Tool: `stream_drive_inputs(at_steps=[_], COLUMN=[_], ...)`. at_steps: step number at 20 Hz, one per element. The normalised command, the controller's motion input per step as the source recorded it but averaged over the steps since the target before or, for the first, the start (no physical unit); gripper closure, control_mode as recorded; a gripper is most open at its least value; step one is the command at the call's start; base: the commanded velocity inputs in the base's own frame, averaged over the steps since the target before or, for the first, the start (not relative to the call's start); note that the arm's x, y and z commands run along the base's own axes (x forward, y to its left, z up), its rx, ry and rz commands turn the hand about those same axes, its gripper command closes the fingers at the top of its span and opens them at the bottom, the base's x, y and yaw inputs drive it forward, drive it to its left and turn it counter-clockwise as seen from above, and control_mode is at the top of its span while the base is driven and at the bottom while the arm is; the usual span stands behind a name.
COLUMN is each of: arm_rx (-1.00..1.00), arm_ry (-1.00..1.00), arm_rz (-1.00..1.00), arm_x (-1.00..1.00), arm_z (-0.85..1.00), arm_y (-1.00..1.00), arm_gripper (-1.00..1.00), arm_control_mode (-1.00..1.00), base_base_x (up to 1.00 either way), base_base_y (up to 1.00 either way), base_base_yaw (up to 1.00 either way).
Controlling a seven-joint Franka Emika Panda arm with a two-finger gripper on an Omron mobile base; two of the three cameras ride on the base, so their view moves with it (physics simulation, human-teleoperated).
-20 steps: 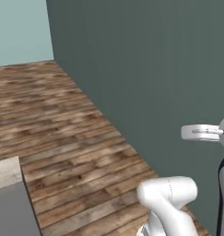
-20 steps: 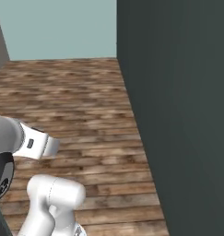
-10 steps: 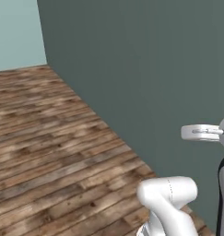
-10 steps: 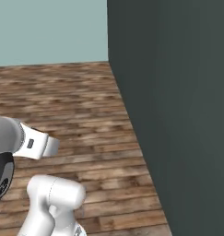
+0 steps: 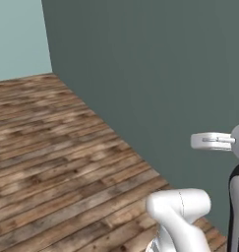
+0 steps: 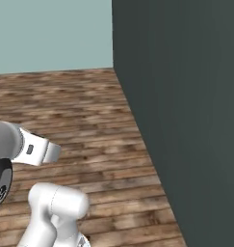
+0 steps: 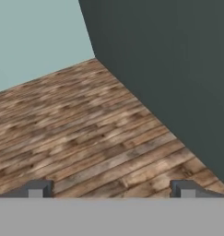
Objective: Open the cabinet directly in front. Then move the liquor and the cup to the dining counter with the jar on it.
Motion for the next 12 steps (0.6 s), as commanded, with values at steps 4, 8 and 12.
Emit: stream_drive_inputs(at_steps=[4,8,12], arm_rx=[0.00,0.00,0.00], arm_ry=[0.00,0.00,0.00], arm_rz=[0.00,0.00,0.00], arm_x=[0.00,0.00,0.00], arm_z=[0.00,0.00,0.00], arm_y=[0.00,0.00,0.00], arm_gripper=[-1.00,-1.00,-1.00], arm_control_mode=[1.00,1.00,1.00], base_base_x=[1.00,1.00,1.00], base_base_y=[0.83,0.76,0.67], base_base_yaw=[0.00,0.04,0.08])
